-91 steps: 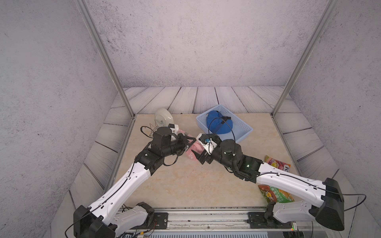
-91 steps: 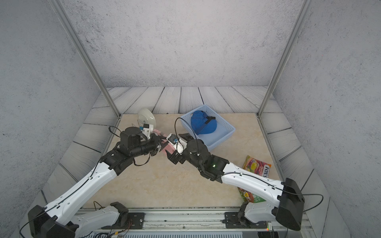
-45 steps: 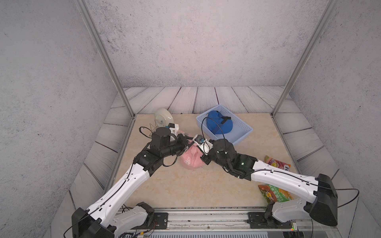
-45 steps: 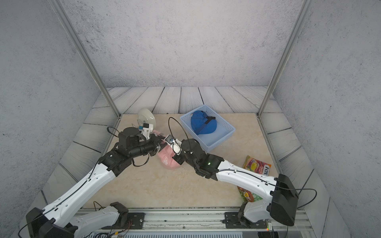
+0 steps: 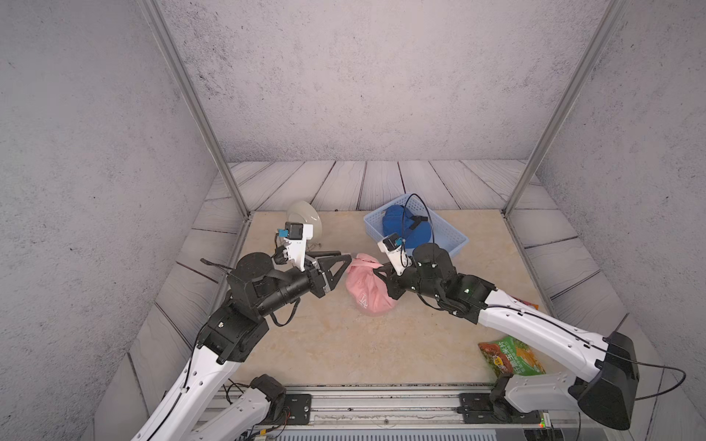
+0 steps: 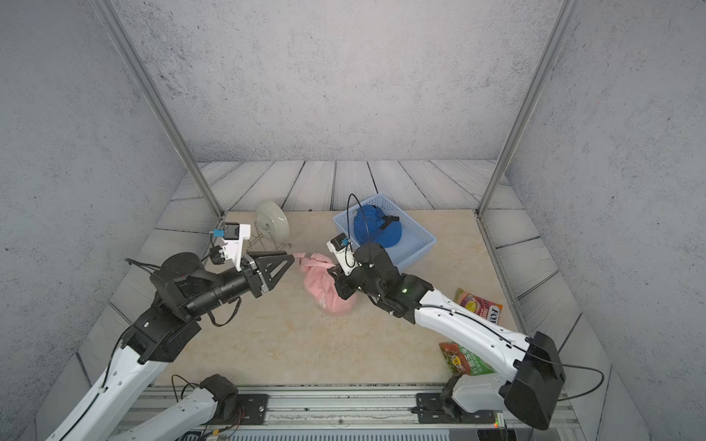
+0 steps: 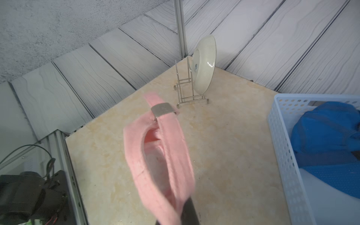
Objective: Turn the baseball cap inside out
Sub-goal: Turn over the baseball cap.
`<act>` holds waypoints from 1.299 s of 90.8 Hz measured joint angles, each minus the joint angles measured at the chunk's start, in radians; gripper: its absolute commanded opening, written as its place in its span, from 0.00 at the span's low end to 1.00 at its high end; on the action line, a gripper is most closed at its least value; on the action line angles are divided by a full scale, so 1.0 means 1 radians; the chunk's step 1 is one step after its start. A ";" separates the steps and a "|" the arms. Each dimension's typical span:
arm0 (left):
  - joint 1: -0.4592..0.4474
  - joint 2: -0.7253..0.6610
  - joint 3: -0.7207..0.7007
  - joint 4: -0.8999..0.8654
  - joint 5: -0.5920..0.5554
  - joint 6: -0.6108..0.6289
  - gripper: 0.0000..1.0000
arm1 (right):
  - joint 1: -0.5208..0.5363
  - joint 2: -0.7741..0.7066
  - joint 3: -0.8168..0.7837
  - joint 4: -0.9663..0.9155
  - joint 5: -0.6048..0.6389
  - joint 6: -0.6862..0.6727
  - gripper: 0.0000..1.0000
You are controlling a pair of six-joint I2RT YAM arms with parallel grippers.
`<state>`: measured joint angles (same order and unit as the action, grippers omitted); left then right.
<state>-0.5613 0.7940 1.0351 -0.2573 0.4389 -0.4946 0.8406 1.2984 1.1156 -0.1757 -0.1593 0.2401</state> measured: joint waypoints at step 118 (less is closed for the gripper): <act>-0.079 0.077 -0.193 0.041 -0.053 0.322 0.00 | -0.367 -0.171 -0.127 0.132 -0.583 0.423 0.25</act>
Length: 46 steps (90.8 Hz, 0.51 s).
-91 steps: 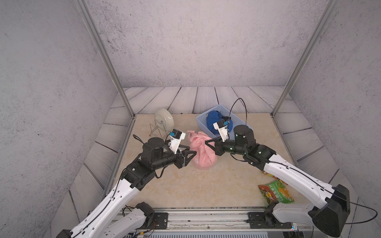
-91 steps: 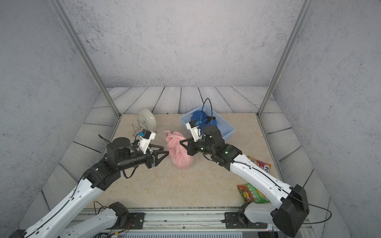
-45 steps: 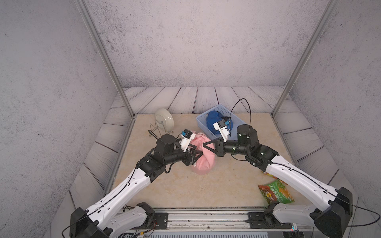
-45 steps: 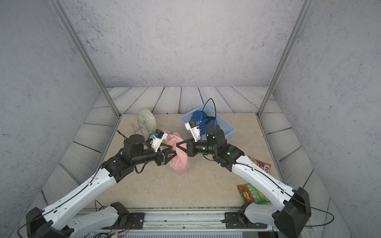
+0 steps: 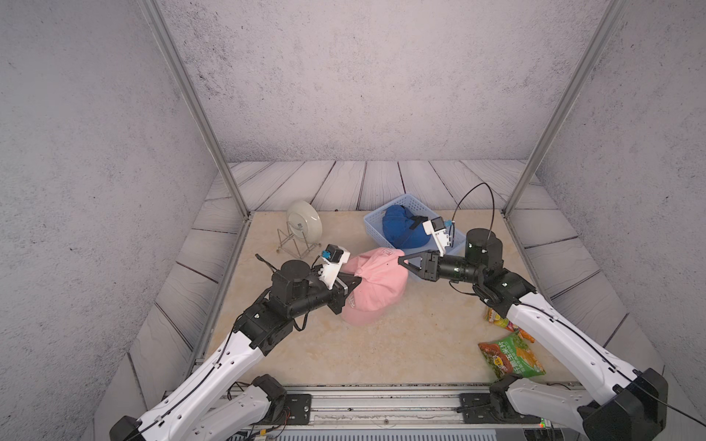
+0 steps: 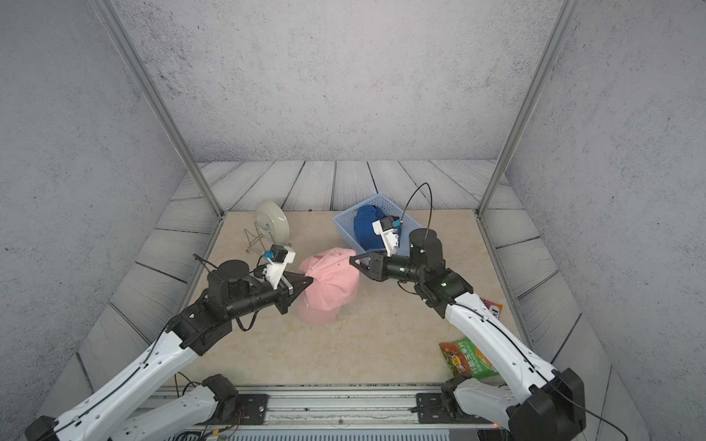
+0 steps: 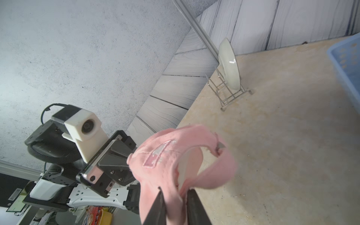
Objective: Turn the baseball cap inside out
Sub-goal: Turn over the baseball cap.
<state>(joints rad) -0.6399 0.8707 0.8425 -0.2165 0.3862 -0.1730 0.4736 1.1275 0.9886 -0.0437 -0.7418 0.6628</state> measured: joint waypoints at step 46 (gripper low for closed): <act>0.098 0.095 0.163 -0.103 0.179 -0.144 0.00 | -0.122 -0.174 -0.125 -0.082 0.011 -0.153 0.69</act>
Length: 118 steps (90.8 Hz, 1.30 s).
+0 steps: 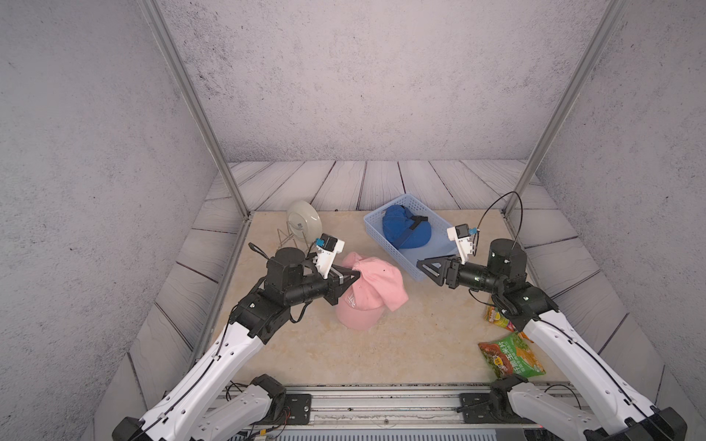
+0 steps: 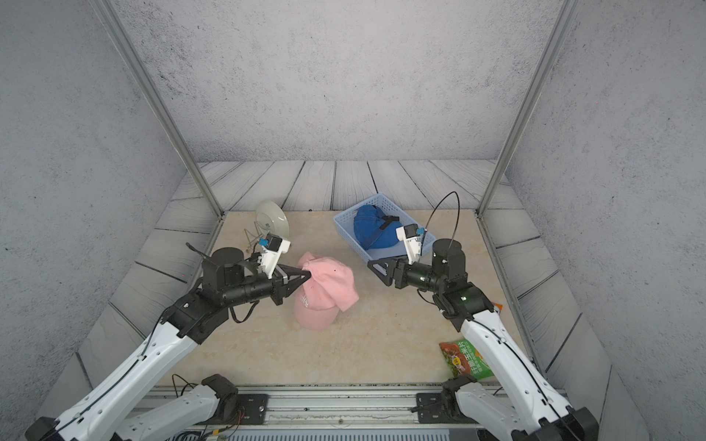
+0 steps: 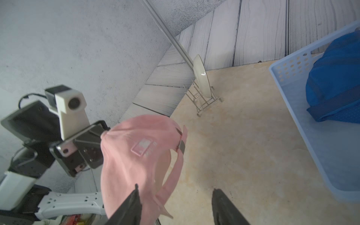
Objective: Turn the baseball cap inside out
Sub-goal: Turn over the baseball cap.
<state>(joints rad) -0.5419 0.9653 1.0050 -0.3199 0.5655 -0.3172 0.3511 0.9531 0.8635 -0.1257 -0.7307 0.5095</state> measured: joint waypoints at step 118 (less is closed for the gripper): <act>-0.108 0.274 0.393 -0.600 0.006 0.320 0.09 | 0.414 0.309 0.329 -0.238 0.105 -0.552 0.00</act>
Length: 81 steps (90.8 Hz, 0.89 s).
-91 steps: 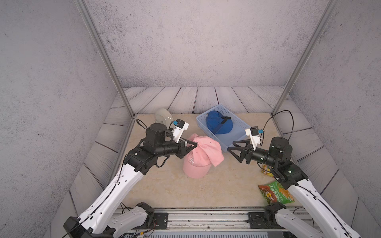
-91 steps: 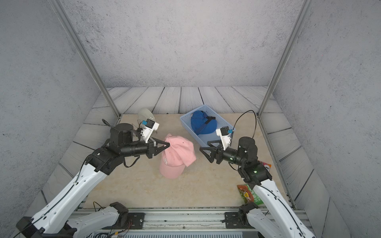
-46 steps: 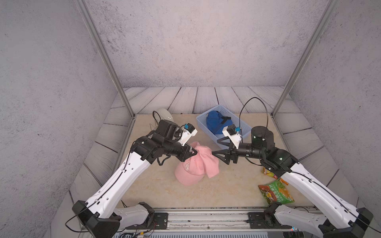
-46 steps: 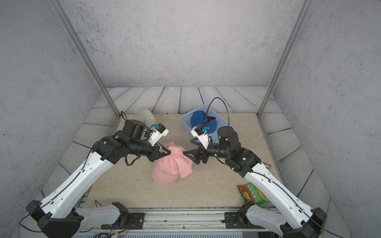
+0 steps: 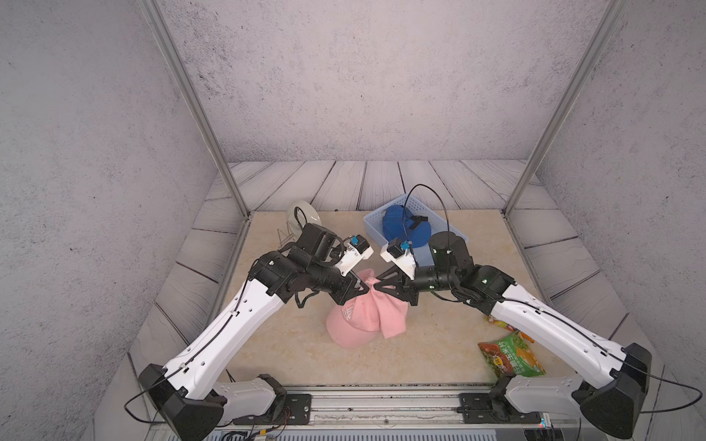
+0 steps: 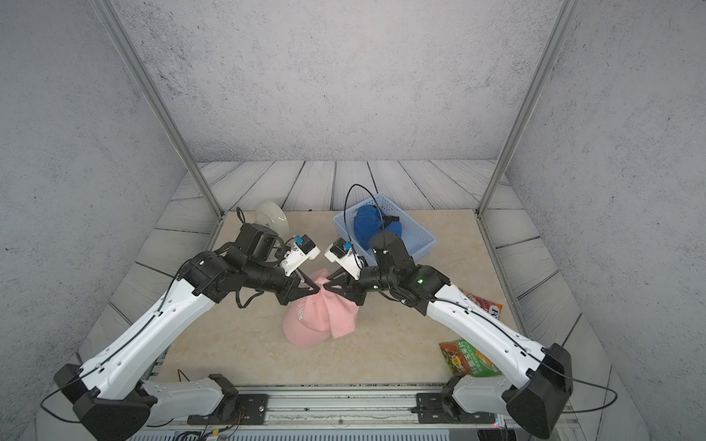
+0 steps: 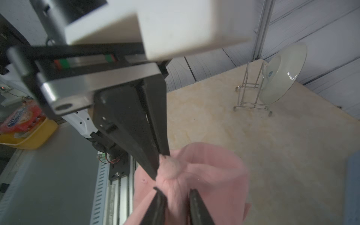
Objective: Turn the baseball cap inside out
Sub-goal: Turn over the baseball cap.
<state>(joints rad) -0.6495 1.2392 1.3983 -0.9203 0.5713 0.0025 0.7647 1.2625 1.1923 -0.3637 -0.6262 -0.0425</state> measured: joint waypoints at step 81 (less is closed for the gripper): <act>0.357 -0.309 -0.732 0.974 0.249 -1.036 0.98 | -0.166 -0.130 0.016 0.280 0.055 0.217 0.00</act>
<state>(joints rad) -0.2920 0.9298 0.6662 0.0536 0.8207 -1.0340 0.5983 1.1328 1.2079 -0.0837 -0.5716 0.1745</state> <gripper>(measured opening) 0.982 0.059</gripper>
